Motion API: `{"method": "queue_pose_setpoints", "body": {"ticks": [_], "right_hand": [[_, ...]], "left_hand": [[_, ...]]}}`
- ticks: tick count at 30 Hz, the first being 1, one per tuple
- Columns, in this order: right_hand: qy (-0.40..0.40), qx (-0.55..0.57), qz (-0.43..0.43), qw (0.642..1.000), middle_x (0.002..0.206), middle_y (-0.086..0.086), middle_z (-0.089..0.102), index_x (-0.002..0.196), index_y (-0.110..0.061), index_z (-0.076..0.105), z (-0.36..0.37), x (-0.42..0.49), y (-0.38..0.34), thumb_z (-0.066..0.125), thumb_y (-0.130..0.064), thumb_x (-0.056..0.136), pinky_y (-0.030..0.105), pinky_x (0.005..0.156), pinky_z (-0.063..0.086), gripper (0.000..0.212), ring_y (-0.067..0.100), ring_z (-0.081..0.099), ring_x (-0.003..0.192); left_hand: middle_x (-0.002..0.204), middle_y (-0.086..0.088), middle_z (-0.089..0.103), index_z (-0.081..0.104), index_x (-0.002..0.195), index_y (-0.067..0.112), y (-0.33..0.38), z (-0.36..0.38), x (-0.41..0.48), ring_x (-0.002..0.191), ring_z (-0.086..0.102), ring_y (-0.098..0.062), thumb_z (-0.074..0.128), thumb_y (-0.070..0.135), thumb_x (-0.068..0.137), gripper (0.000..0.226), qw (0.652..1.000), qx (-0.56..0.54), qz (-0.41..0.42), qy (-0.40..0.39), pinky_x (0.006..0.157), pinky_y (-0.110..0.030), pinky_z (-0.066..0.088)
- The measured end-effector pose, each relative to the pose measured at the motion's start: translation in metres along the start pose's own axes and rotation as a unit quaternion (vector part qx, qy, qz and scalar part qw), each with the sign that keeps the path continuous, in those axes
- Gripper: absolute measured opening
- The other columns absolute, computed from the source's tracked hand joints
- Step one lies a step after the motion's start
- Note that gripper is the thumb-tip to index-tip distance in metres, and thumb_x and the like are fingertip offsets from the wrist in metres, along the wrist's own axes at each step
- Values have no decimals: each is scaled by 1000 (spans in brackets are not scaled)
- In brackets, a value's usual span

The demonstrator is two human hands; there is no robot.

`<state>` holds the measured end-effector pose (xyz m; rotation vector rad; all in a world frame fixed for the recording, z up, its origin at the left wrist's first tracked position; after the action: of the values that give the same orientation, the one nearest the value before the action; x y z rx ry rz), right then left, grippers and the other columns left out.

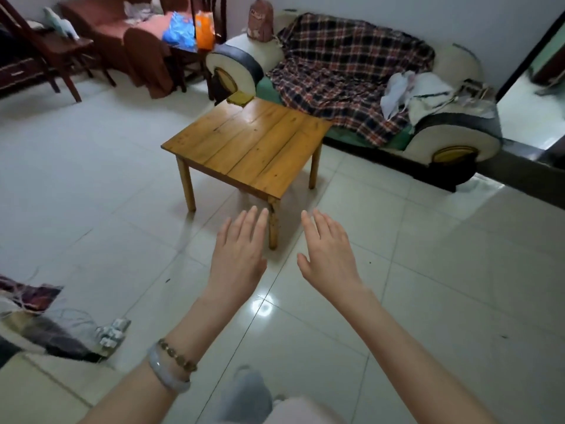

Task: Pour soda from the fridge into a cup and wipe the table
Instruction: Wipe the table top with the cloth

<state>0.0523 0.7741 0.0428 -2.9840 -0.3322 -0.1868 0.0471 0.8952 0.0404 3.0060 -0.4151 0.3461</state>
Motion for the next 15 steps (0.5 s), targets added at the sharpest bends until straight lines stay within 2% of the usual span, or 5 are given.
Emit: {"method": "queue_pose_setpoints", "body": {"ticks": [3,5,9,15], "right_hand": [[8,-4,44,999,135,24,49,135,0,44,-1,11,47,78,-19,67,48,103,38,78,39,48,124],[13,-2,64,998,133,25,51,133,0,46,-1,23,78,78,-18,66,48,101,40,77,39,50,122],[17,-13,91,996,141,23,43,140,-3,37,1,57,139,71,-18,74,47,108,31,76,38,41,130],[4,3,89,996,156,16,14,150,-10,10,4,136,221,52,-24,91,39,117,7,73,29,12,144]], "left_hand": [[139,-15,48,37,140,6,30,12,40,128,46,-31,85,19,60,94,1000,-4,26,-2,106,-46,35],[139,-14,49,39,140,6,47,24,69,127,47,-29,86,21,58,95,999,-6,38,-7,105,-45,35],[139,-16,48,38,140,5,82,50,133,128,47,-32,87,26,57,98,997,-14,72,-15,106,-46,33],[142,-16,45,36,142,6,122,80,246,130,44,-31,86,27,62,96,996,-17,89,-18,108,-45,30]]}}
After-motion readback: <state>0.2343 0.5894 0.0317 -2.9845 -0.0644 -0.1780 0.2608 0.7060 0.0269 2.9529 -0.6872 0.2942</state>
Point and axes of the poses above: each hand's wrist, its own x-axis towards the middle knuckle, its own z-axis out of the palm, y = z × x, the point moved 10 cm from there along x, towards the middle knuckle
